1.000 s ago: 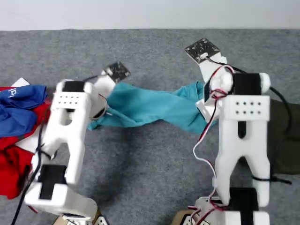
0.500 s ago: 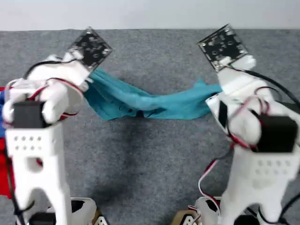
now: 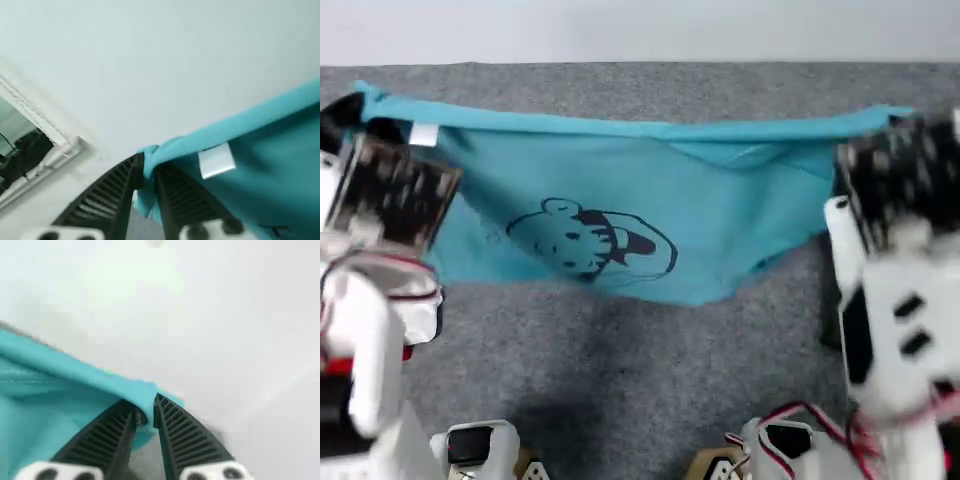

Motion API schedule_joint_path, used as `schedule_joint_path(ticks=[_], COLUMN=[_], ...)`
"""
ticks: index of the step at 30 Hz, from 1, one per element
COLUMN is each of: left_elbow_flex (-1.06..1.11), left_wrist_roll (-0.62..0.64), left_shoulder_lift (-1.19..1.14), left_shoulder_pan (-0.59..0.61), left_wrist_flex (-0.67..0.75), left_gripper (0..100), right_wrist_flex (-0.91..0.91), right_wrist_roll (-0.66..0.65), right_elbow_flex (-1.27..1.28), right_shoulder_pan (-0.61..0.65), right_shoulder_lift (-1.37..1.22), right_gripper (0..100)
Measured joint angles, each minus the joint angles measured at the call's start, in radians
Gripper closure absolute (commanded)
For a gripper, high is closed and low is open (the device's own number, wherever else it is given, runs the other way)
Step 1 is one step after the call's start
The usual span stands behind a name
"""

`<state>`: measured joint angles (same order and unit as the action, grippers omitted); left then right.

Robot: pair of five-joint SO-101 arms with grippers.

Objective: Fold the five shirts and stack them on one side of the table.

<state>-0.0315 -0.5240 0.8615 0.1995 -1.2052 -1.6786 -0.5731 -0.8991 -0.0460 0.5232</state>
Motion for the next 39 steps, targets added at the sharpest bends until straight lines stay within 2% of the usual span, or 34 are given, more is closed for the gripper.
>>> schedule_joint_path(ticks=[4, 8, 12, 19, 28, 35, 39], left_elbow_flex=[0.021, 0.121, 0.226, 0.265, 0.264, 0.267, 0.356], left_wrist_roll=[-0.055, -0.173, -0.241, -0.253, -0.253, -0.250, -0.250], left_shoulder_lift=[0.066, 0.140, 0.261, 0.417, 0.595, 0.647, 0.651], left_shoulder_pan=[0.002, 0.002, 0.002, 0.002, 0.009, 0.009, 0.011], left_wrist_flex=[0.002, 0.002, 0.002, 0.008, 0.158, 0.209, 0.209], left_gripper=[99, 99, 99, 99, 99, 99, 99], right_wrist_flex=[0.041, 0.137, 0.181, 0.100, 0.089, 0.086, 0.080], right_wrist_roll=[-0.052, -0.100, -0.138, -0.204, -0.259, -0.262, -0.262], right_elbow_flex=[-0.064, -0.072, -0.075, -0.075, -0.087, -0.092, 0.005], right_shoulder_pan=[0.000, 0.000, 0.000, -0.005, -0.169, -0.178, -0.180], right_shoulder_lift=[0.018, 0.017, 0.017, 0.124, 0.322, 0.347, 0.347], right_gripper=[98.9, 98.9, 98.9, 98.9, 98.8, 98.8, 98.8])
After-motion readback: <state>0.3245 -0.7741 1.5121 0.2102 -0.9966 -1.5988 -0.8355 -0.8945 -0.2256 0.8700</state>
